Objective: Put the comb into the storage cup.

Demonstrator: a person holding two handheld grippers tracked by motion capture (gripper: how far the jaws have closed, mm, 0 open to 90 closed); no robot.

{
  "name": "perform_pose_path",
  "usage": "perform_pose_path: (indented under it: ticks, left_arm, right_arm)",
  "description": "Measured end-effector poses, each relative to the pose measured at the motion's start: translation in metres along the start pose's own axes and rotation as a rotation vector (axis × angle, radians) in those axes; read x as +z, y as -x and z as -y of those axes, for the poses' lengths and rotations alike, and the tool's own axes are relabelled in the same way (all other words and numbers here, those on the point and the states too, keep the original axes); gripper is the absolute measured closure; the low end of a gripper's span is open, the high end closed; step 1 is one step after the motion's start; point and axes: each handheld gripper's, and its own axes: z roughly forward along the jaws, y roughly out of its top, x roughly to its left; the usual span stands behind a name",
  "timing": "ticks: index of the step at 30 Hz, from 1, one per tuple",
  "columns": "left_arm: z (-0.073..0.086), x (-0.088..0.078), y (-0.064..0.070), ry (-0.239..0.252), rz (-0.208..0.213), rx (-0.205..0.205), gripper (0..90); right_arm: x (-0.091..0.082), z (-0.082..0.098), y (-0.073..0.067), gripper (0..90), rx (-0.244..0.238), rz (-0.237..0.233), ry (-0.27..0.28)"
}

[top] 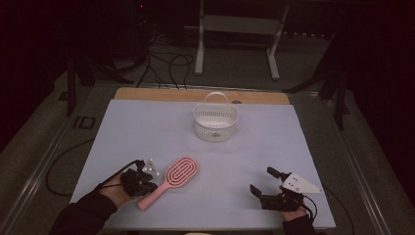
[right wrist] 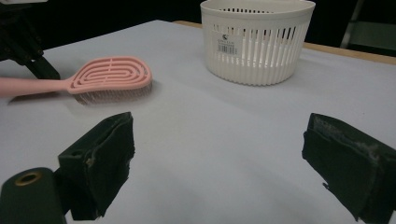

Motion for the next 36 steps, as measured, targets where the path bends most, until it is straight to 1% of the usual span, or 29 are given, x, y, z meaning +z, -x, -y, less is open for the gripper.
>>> perform_pose_path:
  ticks: [4,5,6,10,12,15,18,21,23,24,25,26,27,28,29,30,32,33,34,36]
  left_arm:
    - [0.001,-0.001,0.001,0.001,0.002,-0.001,90.0]
    - [0.001,-0.002,0.001,-0.009,-0.002,0.003,90.0]
    - [0.001,-0.003,0.001,-0.008,0.004,-0.009,90.0]
    - [0.001,-0.008,-0.003,-0.006,0.010,-0.035,90.0]
    - [0.001,-0.010,-0.004,-0.007,0.007,-0.039,90.0]
    - [-0.001,-0.015,-0.004,-0.002,0.000,-0.045,90.0]
    - [-0.003,-0.019,-0.003,0.018,-0.016,-0.061,89.9]
    - [-0.004,-0.022,-0.003,0.031,-0.017,-0.069,89.4]
    - [-0.005,-0.023,-0.002,0.031,-0.020,-0.076,85.2]
    - [-0.006,-0.025,0.000,0.032,-0.025,-0.087,83.8]
    - [-0.006,-0.025,0.000,0.032,-0.025,-0.087,83.7]
    - [-0.008,-0.027,0.000,0.040,-0.028,-0.108,81.2]
    - [-0.008,-0.027,0.000,0.040,-0.028,-0.108,80.1]
    - [-0.009,-0.028,0.000,0.043,-0.025,-0.124,77.1]
    - [-0.009,-0.028,0.000,0.043,-0.025,-0.124,75.8]
    - [-0.010,-0.029,0.001,0.037,-0.019,-0.140,70.1]
    - [-0.011,-0.029,0.003,0.030,-0.020,-0.135,64.4]
    - [-0.011,-0.029,0.003,0.030,-0.020,-0.135,63.3]
    - [-0.013,-0.029,0.005,0.024,-0.026,-0.129,59.4]
    - [-0.014,-0.028,0.008,0.020,-0.031,-0.125,54.4]
  right_arm:
    - [0.000,0.000,0.000,9.0,0.000,0.001,-0.002]
    - [0.000,0.000,0.000,9.0,0.000,0.001,-0.002]
    - [0.000,0.000,0.000,9.0,0.000,0.000,-0.001]
    - [0.000,0.000,0.000,9.0,0.002,0.000,-0.003]
    - [0.000,0.000,0.000,9.0,0.002,0.001,-0.003]
    - [0.000,0.000,0.000,9.0,0.002,0.001,-0.004]
    - [0.000,0.000,0.000,9.0,0.003,0.003,-0.005]
    - [0.000,0.000,0.000,9.0,0.003,0.003,-0.005]
    - [0.001,0.000,0.000,9.0,0.003,0.004,-0.006]
    - [0.001,0.000,0.000,9.0,0.002,0.006,-0.007]
    - [0.001,0.000,0.000,9.0,0.002,0.006,-0.007]
    - [0.001,0.000,0.000,9.0,0.003,0.005,-0.007]
    - [0.001,0.000,0.000,9.0,0.003,0.005,-0.007]
    - [0.001,0.000,0.000,9.0,0.003,0.002,-0.006]
    - [0.001,0.000,0.000,9.0,0.003,0.002,-0.006]
    - [0.001,0.000,0.000,9.0,0.002,0.002,-0.007]
    - [0.001,0.000,0.000,9.0,0.004,0.002,-0.006]
    - [0.001,0.000,0.000,9.0,0.004,0.002,-0.006]
    - [0.002,0.000,0.000,9.0,0.004,0.002,-0.006]
    - [0.002,0.001,-0.001,9.0,0.006,0.001,-0.007]
